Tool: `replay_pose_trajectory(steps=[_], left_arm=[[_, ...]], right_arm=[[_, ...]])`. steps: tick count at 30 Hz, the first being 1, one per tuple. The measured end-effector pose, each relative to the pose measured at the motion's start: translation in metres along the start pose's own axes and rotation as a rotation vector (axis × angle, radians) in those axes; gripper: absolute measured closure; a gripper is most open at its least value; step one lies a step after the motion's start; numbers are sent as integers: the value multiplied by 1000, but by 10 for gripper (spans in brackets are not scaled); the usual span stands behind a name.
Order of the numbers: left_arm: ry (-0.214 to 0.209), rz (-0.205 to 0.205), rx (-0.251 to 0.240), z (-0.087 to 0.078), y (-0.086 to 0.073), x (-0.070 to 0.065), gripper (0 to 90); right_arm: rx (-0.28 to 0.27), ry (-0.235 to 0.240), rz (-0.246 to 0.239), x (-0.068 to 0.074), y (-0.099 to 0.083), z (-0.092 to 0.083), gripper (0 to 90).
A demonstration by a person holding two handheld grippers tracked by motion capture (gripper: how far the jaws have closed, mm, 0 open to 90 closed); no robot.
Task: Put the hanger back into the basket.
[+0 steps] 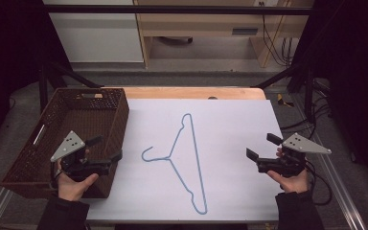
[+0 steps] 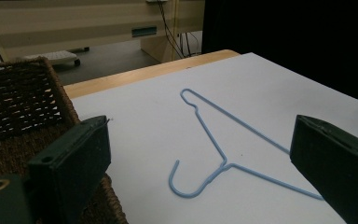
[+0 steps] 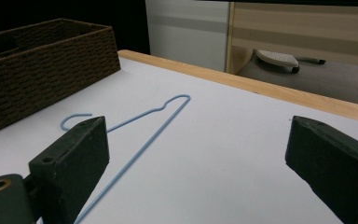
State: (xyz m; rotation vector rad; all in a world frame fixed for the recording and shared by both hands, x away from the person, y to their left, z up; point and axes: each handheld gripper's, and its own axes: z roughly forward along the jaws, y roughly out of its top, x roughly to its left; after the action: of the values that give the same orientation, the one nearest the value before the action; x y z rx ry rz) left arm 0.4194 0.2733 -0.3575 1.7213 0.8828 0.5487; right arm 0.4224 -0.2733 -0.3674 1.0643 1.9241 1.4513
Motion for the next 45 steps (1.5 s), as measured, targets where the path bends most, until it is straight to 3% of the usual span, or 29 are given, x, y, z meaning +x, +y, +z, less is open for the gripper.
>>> replay_pose_trajectory(steps=[7, 13, 26, 39, 45], left_arm=[[-3, 1, 1, 0, -1, 0, 50], [-2, 3, 7, 2, -1, -1, 53], [1, 9, 10, 1, -1, -1, 55], [5, 10, 11, 0, -1, -1, 59], [6, 13, 14, 0, -1, -1, 59]], right_arm=[[17, -2, -2, 8, 2, 5, 77], [71, 12, -31, 22, 5, 19, 83], [178, 108, -88, 80, 13, 65, 114], [292, 145, -129, 119, 6, 122, 143], [327, 157, -131, 126, 1, 138, 172]])
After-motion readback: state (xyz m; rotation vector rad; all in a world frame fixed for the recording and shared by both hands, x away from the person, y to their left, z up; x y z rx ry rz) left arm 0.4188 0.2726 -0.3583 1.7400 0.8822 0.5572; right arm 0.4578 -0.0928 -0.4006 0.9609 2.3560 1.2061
